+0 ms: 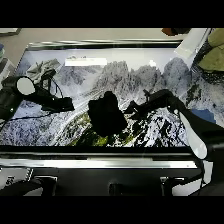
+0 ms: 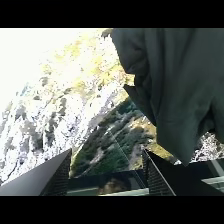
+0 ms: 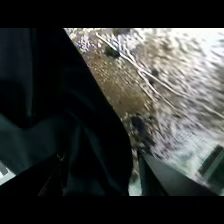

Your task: Fold the clothes and pants, and hang the long-sleeved shirts on hangers.

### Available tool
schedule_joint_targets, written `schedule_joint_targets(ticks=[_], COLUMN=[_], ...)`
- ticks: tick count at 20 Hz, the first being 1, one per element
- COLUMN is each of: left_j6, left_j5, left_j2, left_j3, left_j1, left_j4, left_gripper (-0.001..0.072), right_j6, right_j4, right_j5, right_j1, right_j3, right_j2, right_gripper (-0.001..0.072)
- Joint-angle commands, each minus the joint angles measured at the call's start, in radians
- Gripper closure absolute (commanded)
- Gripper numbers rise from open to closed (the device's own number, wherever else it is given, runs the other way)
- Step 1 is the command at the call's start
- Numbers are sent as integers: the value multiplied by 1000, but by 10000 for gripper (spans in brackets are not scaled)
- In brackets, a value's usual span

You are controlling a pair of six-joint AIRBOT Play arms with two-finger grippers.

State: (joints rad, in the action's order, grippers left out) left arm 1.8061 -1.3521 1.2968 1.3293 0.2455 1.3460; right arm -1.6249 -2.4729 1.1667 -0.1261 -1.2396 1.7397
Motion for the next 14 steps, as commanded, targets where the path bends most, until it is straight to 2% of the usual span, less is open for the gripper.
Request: schedule_joint_targets(ticks=[1, 3, 4, 6, 8, 10, 12, 14], left_j6=[1, 1, 0, 0, -9, -13, -78, -211], left_j5=[1, 2, 2, 1, 25, 129, 315, 470], left_j2=[18, 29, 32, 32, 30, 31, 42, 82], left_j3=[0, 0, 0, -1, -23, -95, -213, -311], left_j1=[-1, -2, -6, -33, -88, -148, -193, -195], left_j4=[2, 2, 2, 8, 9, -25, -224, -467], left_gripper=[192, 193, 192, 192, 192, 193, 193, 194], right_j6=[-5, -6, -6, -6, -5, -2, -2, -2], right_j4=[-29, -17, -2, 27, 66, 83, 89, 92], right_j5=[-53, -80, -93, -106, -100, -79, -56, -38], right_j1=[-55, -76, -78, -76, -76, -76, -77, -77], right_j3=[2, 2, 2, 2, 2, 2, 2, 2], right_j2=[34, 34, 34, 33, 32, 32, 32, 32], right_gripper=[313, 419, 518, 666, 683, 684, 684, 684])
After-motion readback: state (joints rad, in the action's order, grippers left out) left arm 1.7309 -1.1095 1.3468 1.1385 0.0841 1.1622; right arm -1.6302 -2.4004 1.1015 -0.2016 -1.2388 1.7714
